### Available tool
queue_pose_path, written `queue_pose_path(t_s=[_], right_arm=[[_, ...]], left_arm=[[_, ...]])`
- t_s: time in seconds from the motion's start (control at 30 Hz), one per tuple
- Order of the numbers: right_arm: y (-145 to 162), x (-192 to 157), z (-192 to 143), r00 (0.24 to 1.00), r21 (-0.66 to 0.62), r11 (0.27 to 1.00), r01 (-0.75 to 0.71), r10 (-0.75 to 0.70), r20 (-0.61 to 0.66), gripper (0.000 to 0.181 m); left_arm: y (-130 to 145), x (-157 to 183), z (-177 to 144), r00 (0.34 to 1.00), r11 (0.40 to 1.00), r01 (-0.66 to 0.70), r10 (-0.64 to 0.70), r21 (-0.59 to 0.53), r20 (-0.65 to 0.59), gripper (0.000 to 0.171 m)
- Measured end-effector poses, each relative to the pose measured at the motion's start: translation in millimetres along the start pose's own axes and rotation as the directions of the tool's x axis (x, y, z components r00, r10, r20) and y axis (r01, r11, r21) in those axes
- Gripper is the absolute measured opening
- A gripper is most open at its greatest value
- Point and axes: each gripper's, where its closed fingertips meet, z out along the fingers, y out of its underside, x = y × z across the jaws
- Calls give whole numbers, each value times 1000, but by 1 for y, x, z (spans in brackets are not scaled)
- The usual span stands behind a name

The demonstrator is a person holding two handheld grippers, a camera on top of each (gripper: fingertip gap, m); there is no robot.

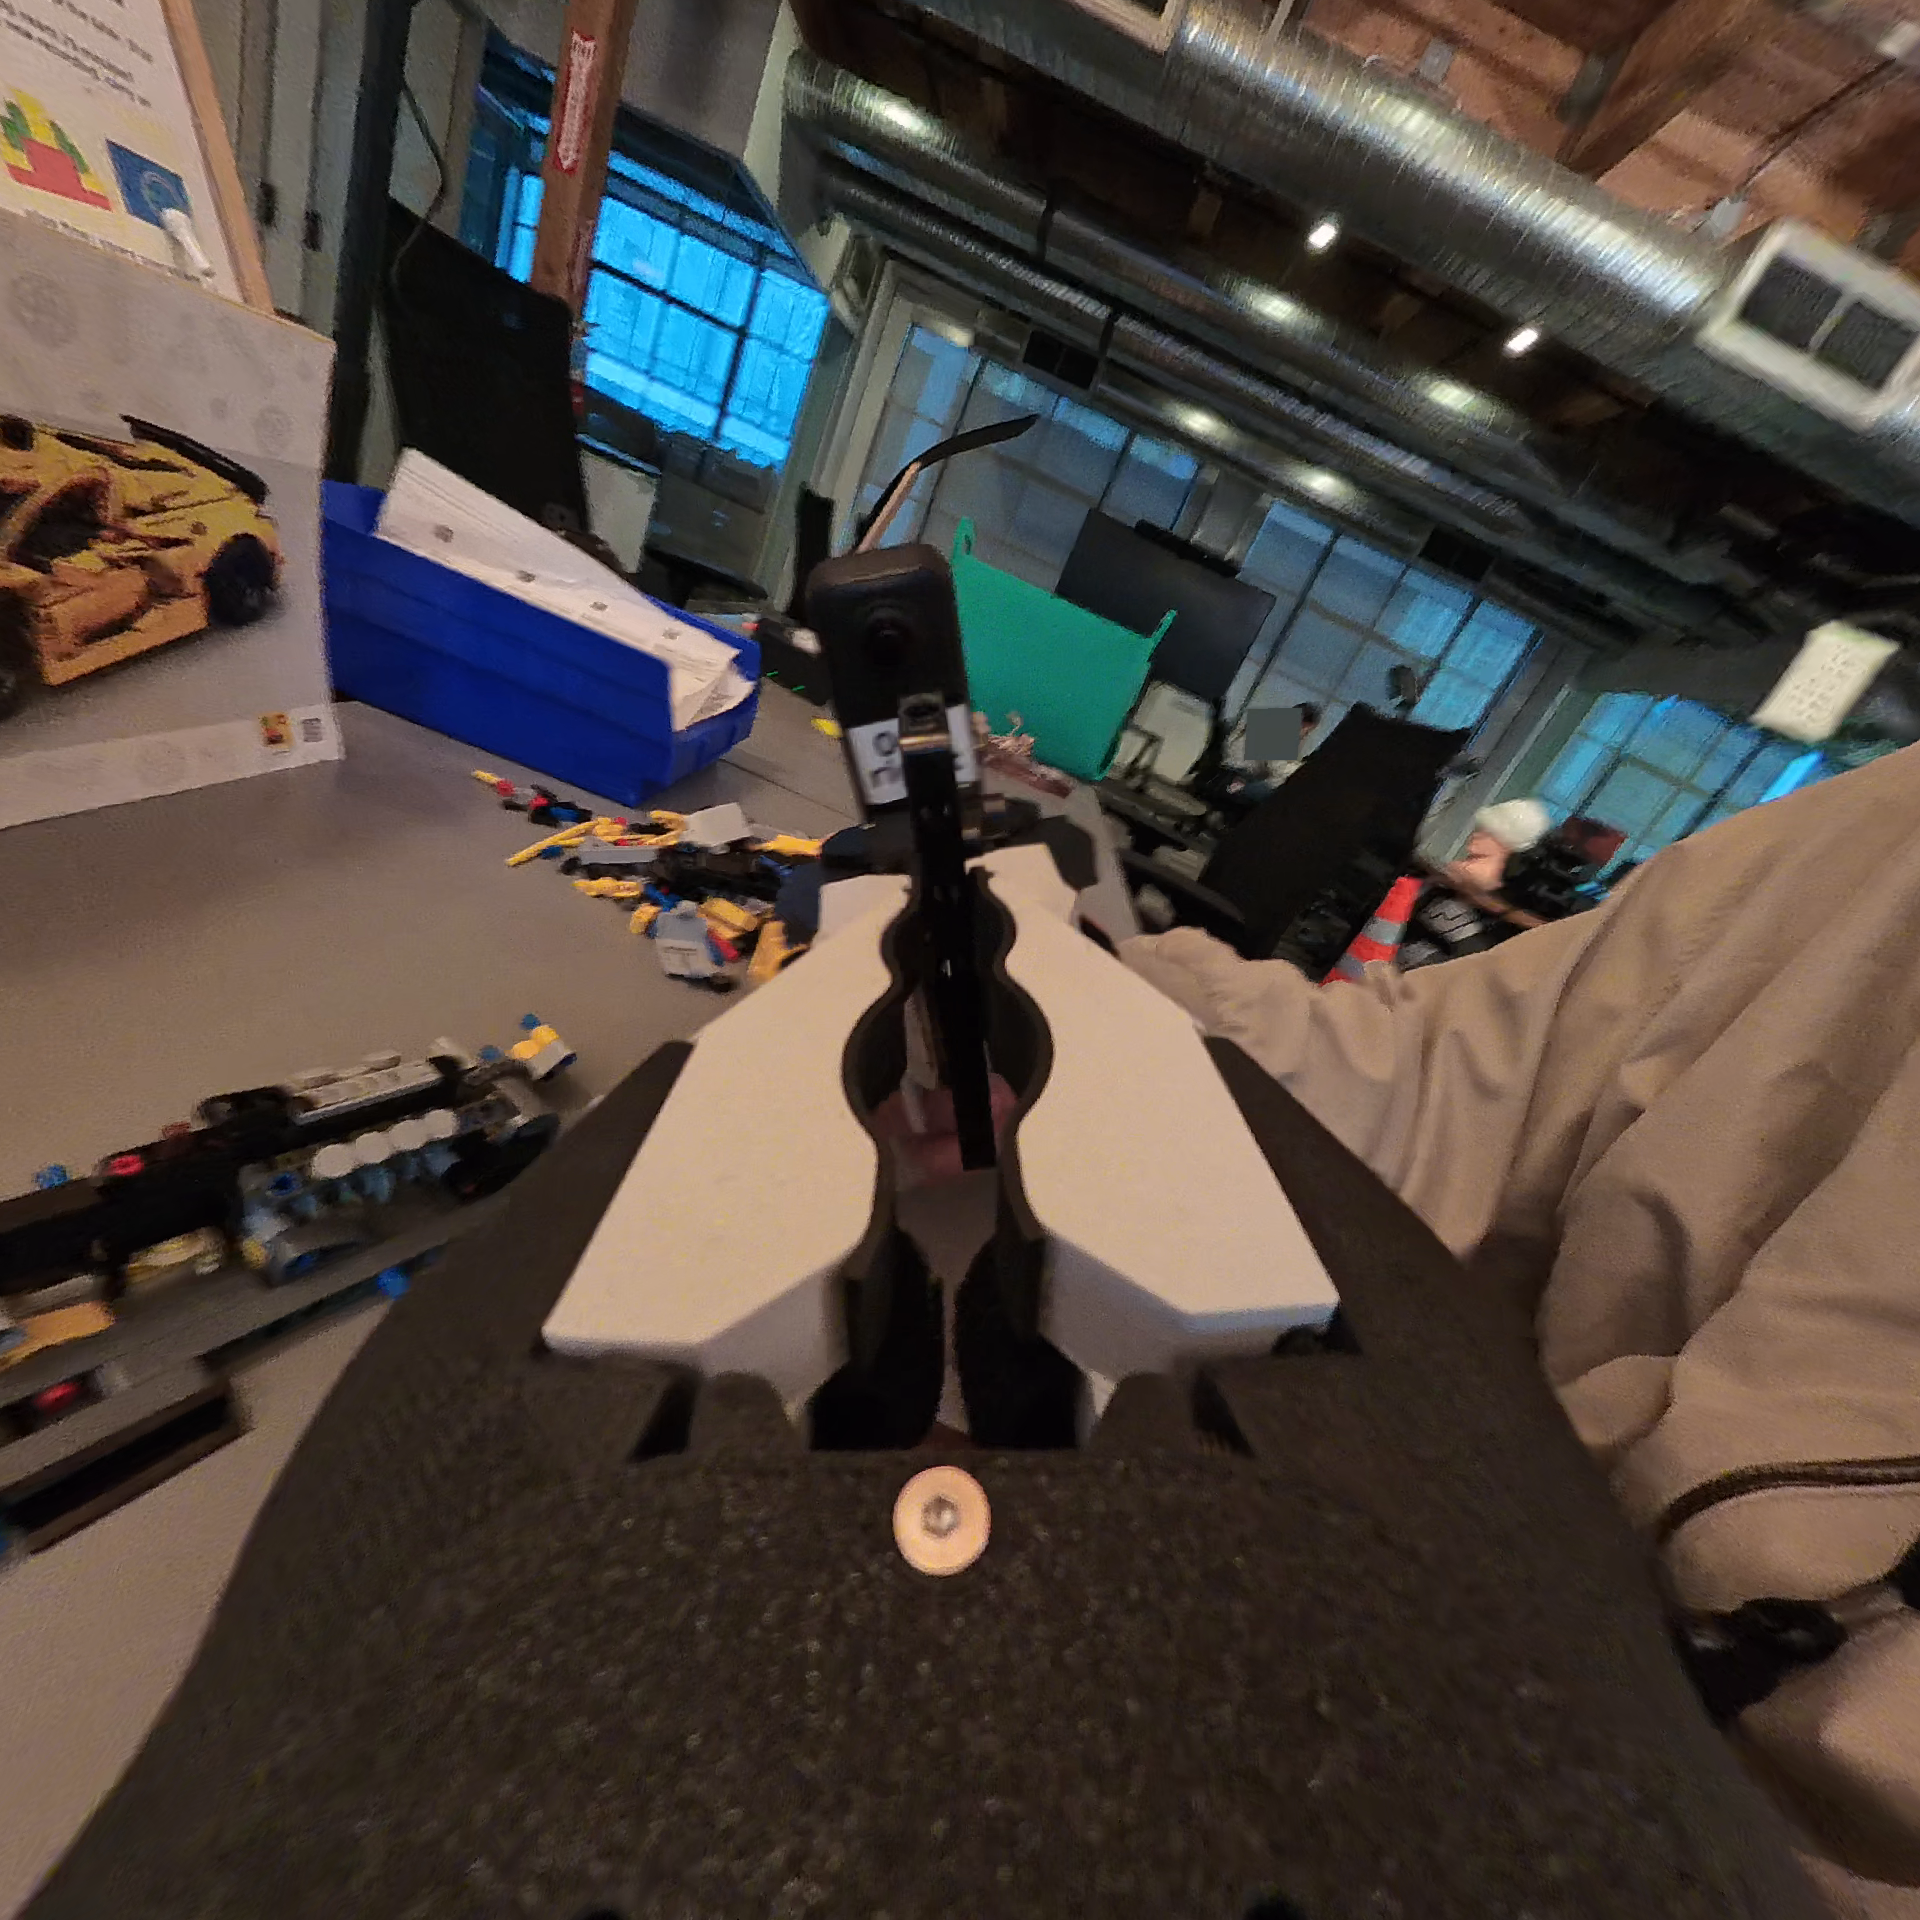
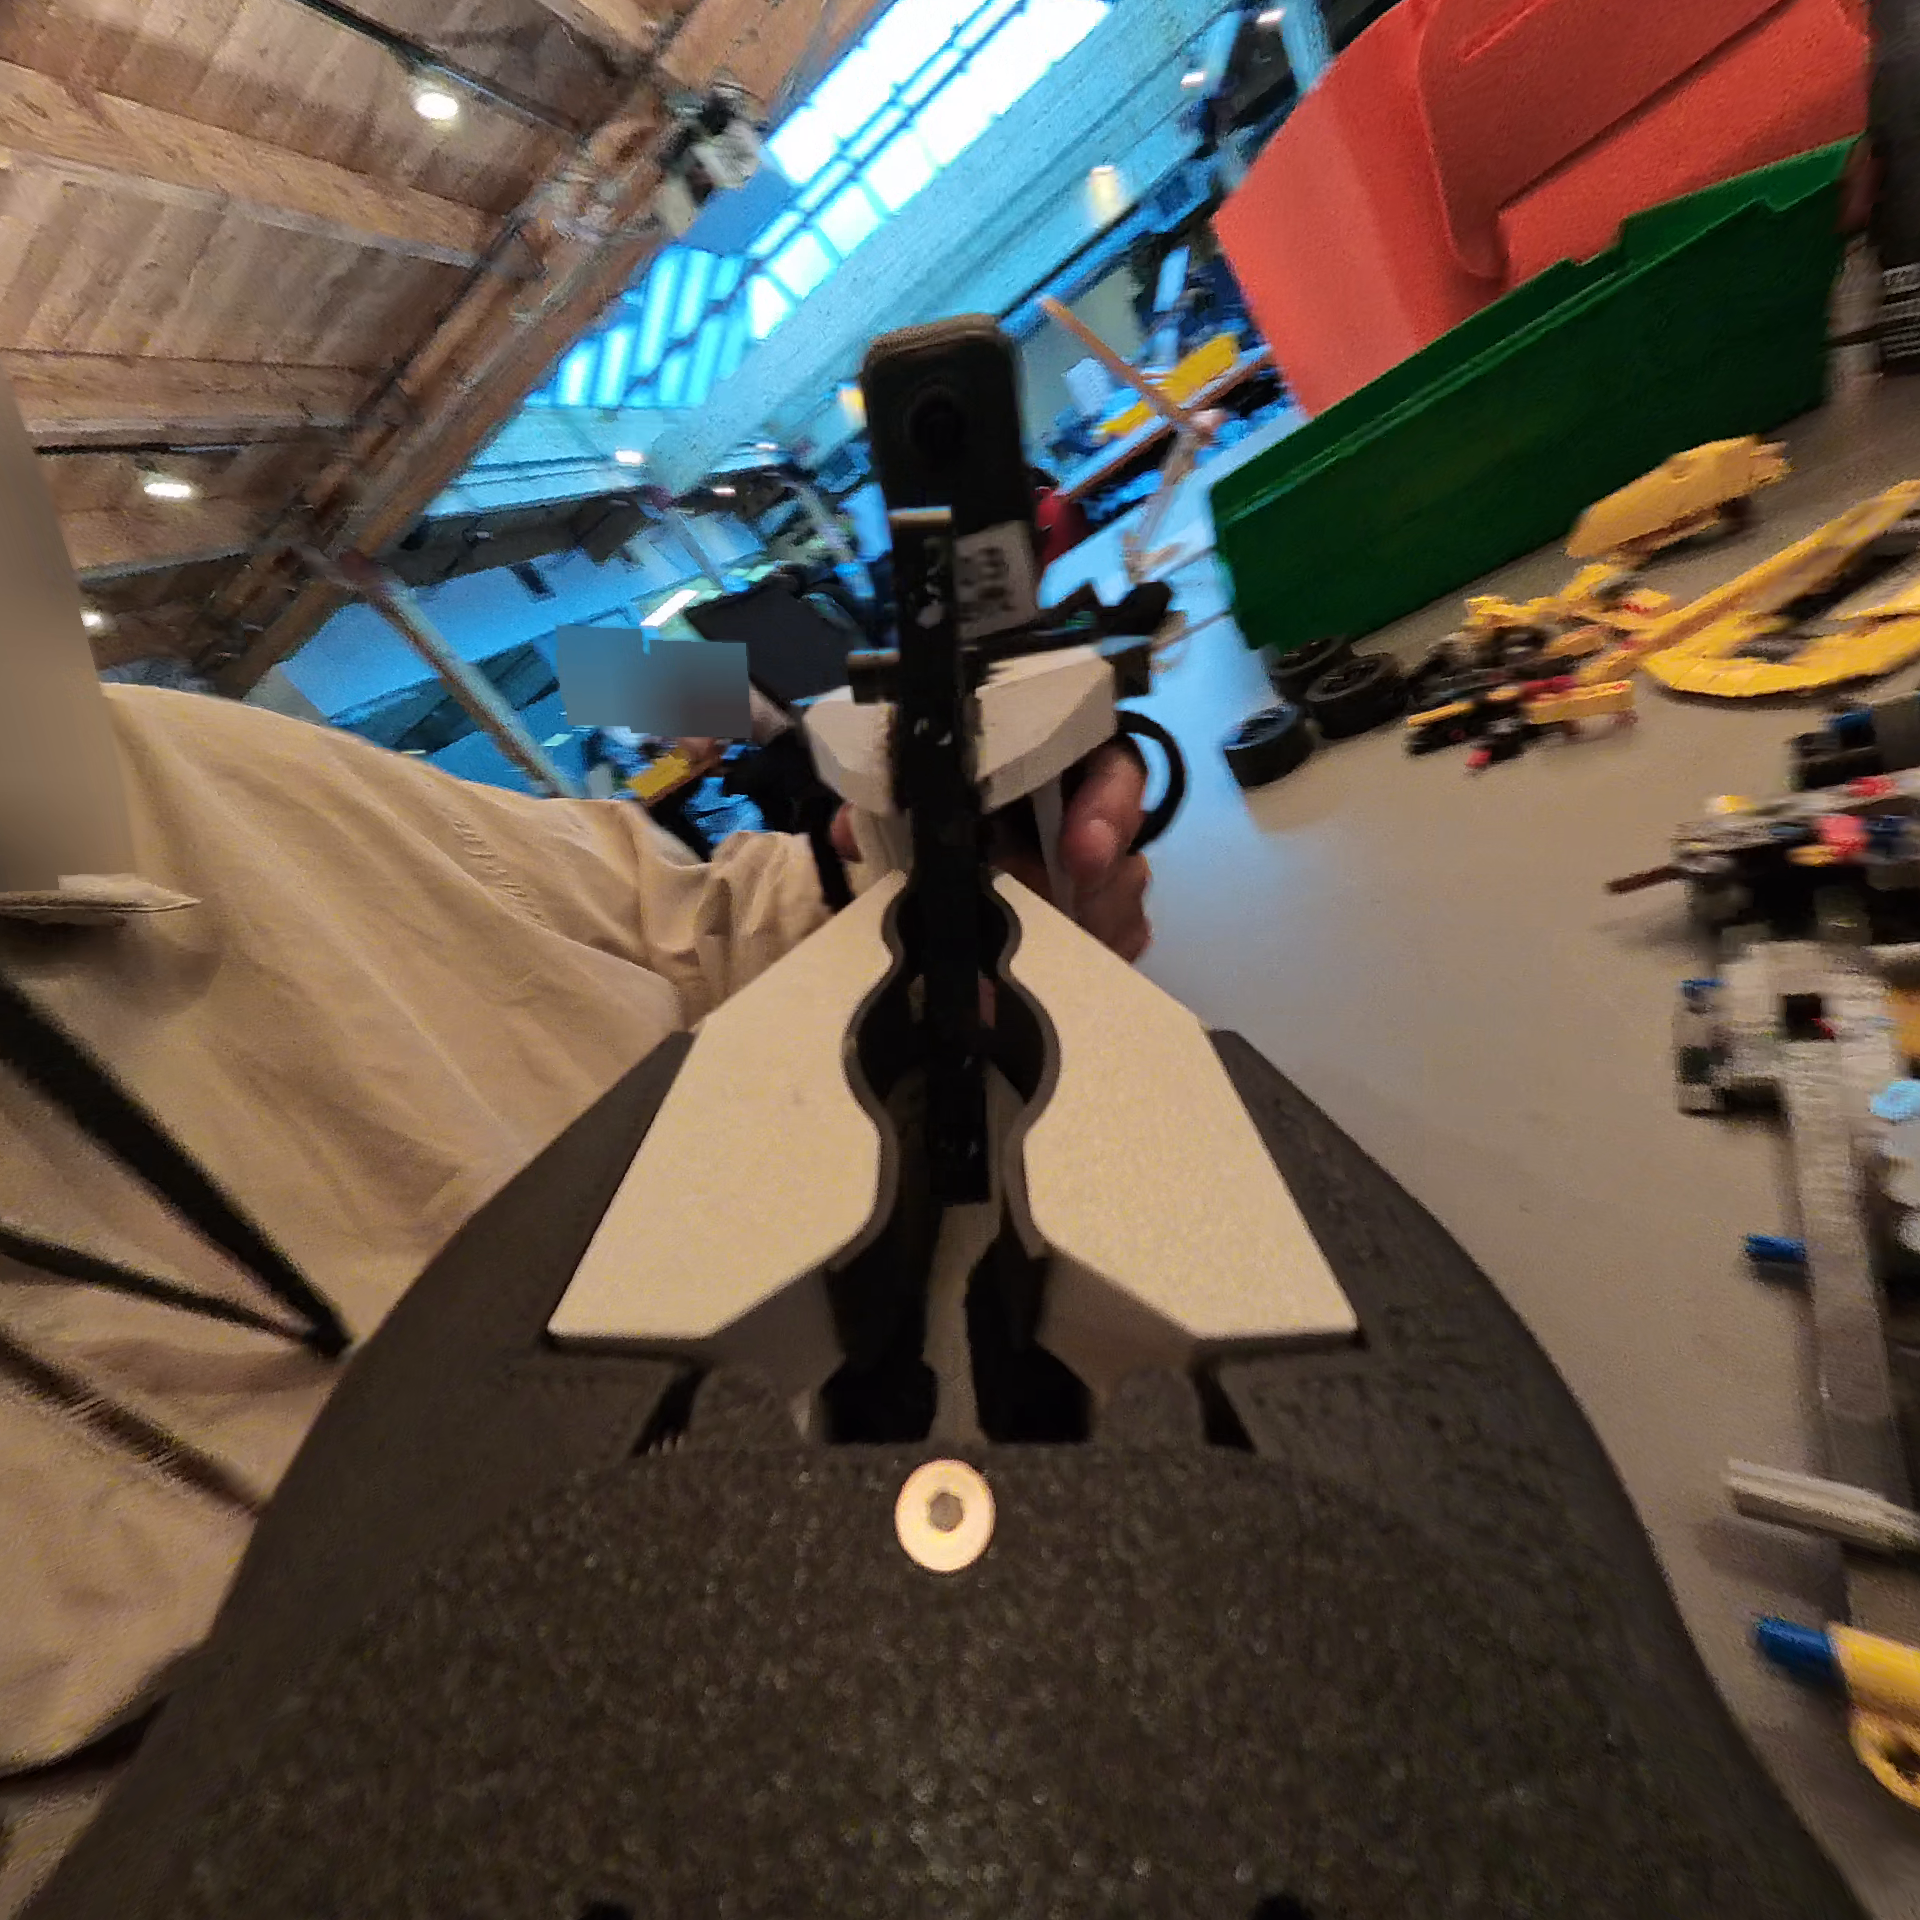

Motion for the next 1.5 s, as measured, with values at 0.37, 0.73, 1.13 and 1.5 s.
queue_pose_path(t_s=[0.37, 0.73, 1.13, 1.5], right_arm=[[-20, 31, -38, 246, -513, 502, 696, -838, -487, 13], [26, 51, -23, 264, -687, 403, 605, -915, -304, 20], [37, 48, -20, 78, -763, 147, 629, -989, -126, 8], [13, 45, -28, 373, -601, 525, 603, -851, -369, 8]], left_arm=[[42, -52, -17, 967, 955, 69, 6, -287, 253, 7], [75, -48, -16, 971, 883, 32, 84, -468, 225, 7], [84, -42, -24, 836, 673, -359, 539, -646, 98, 9], [85, -50, -13, 881, 758, -292, 451, -583, 146, 10]])
